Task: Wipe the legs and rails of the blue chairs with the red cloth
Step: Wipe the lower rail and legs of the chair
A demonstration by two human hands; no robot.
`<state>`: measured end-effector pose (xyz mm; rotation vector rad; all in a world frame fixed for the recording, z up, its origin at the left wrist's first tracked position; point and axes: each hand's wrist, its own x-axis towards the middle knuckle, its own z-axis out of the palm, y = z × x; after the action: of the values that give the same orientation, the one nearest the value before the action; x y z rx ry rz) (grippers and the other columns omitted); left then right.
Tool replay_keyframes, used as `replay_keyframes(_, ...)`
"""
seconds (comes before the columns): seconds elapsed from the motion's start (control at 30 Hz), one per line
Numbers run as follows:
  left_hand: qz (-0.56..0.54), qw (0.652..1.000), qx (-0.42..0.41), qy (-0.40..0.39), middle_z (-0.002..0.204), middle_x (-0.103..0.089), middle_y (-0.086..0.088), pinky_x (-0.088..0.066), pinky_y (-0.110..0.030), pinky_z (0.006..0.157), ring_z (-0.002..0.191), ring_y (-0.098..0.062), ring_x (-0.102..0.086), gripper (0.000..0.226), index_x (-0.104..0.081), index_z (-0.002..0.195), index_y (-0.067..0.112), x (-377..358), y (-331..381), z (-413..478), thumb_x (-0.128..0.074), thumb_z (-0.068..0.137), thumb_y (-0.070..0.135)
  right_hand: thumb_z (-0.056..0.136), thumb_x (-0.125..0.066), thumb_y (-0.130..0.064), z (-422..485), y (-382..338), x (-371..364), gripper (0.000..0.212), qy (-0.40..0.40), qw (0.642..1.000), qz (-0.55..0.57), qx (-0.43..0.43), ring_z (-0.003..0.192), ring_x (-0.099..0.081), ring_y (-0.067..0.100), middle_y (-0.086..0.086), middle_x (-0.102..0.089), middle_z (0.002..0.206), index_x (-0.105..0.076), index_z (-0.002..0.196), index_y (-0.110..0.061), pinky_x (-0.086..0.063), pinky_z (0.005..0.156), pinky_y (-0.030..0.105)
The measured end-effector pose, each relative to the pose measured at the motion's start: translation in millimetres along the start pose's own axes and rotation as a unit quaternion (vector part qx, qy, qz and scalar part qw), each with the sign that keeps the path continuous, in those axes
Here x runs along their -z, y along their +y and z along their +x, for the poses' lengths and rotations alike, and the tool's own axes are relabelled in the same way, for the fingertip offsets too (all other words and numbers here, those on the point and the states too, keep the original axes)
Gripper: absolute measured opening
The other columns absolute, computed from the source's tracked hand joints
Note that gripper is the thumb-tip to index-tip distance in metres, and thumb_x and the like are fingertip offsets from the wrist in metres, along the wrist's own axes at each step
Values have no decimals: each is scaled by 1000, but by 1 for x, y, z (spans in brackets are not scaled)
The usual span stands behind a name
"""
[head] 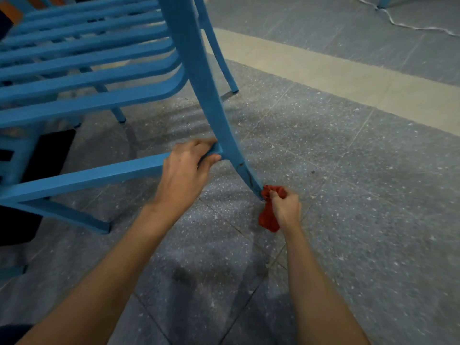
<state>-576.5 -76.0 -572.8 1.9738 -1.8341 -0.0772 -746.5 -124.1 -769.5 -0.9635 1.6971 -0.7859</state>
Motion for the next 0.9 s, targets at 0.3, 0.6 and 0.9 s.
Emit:
replay_keyframes(0.3, 7, 1000, -6, 8, 110, -68, -5, -48, -38, 82, 97, -27, -60, 33, -64, 119, 11, -5, -2, -1, -62, 89, 25, 90, -62, -22, 19, -12, -12, 22, -39, 998, -47, 17, 91, -66, 25, 9, -72, 95, -73, 107, -13, -50, 81, 29)
replay_keyframes(0.6, -2, 1000, -12, 16, 112, -67, -5, -50, -41, 85, 100, -27, -60, 31, -65, 117, 9, -8, -5, -1, -63, 89, 24, 90, -58, -15, 21, 1, -8, 18, -58, 997, -50, 1, 66, -63, 17, 8, -69, 84, -73, 101, -15, -46, 57, 20)
replay_keyframes(0.9, -8, 1000, -16, 16, 114, -67, -3, -50, -41, 86, 101, -24, -59, 35, -63, 120, 11, -9, -6, -1, -61, 90, 27, 92, -64, -27, 6, -6, -7, 15, -85, 988, 123, -25, 59, -70, 27, 10, -72, 84, -70, 98, -15, -55, 51, 29)
